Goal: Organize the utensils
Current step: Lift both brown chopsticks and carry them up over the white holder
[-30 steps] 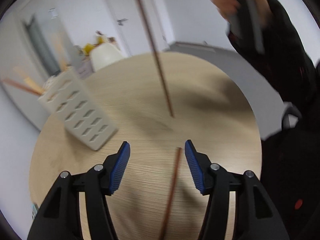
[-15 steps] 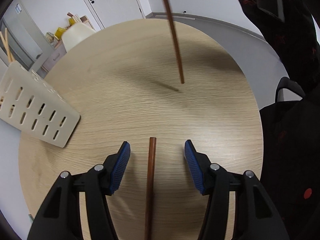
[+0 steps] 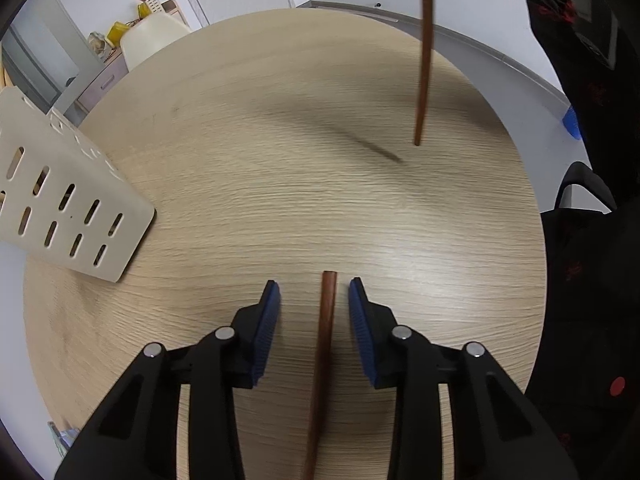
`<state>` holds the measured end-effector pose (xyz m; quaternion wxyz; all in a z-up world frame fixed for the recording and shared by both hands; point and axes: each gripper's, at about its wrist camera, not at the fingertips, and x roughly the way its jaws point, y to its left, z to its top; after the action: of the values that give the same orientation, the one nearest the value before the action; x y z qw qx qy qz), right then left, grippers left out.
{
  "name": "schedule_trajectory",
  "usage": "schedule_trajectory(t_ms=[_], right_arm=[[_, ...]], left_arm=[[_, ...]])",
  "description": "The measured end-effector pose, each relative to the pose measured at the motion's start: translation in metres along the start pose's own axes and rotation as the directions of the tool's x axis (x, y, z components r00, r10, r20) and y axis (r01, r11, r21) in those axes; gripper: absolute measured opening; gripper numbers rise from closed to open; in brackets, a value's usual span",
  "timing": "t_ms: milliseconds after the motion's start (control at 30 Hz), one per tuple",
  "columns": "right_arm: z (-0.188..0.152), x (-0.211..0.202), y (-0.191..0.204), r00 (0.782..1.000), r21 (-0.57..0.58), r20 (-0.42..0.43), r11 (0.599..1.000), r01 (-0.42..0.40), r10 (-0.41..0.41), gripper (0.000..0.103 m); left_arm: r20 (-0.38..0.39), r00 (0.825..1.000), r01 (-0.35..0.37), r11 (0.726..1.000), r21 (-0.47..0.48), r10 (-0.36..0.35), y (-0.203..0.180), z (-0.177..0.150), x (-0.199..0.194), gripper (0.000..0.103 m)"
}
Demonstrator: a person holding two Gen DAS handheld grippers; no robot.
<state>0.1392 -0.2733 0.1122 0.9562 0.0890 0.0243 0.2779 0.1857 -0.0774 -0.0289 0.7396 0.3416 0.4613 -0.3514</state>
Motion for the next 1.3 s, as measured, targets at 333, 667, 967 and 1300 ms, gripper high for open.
schedule_trajectory(t_ms=[333,667,967,1300], right_arm=[[-0.002,0.003,-0.004,1.000,0.006,-0.012,1.000,-0.009,0.009,0.006],[-0.004,0.007,-0.002,0.999,0.013,-0.030,1.000,-0.024,0.024,0.006],[0.000,0.008,0.000,0.999,0.009,-0.029,0.999,-0.046,0.046,0.006],[0.007,0.018,0.001,0.995,0.011,-0.032,0.996,-0.094,0.094,0.006]], left_arm=[[0.001,0.997,0.072,0.996,-0.052,-0.072,0.013,0.003,0.003,0.019],[0.071,0.997,0.012,0.999,-0.052,-0.008,0.000,0.002,-0.004,0.007],[0.220,0.966,-0.098,0.979,-0.178,0.136,-0.001,0.004,-0.061,0.007],[0.393,0.885,-0.133,0.945,-0.298,0.249,-0.001,-0.012,-0.138,0.007]])
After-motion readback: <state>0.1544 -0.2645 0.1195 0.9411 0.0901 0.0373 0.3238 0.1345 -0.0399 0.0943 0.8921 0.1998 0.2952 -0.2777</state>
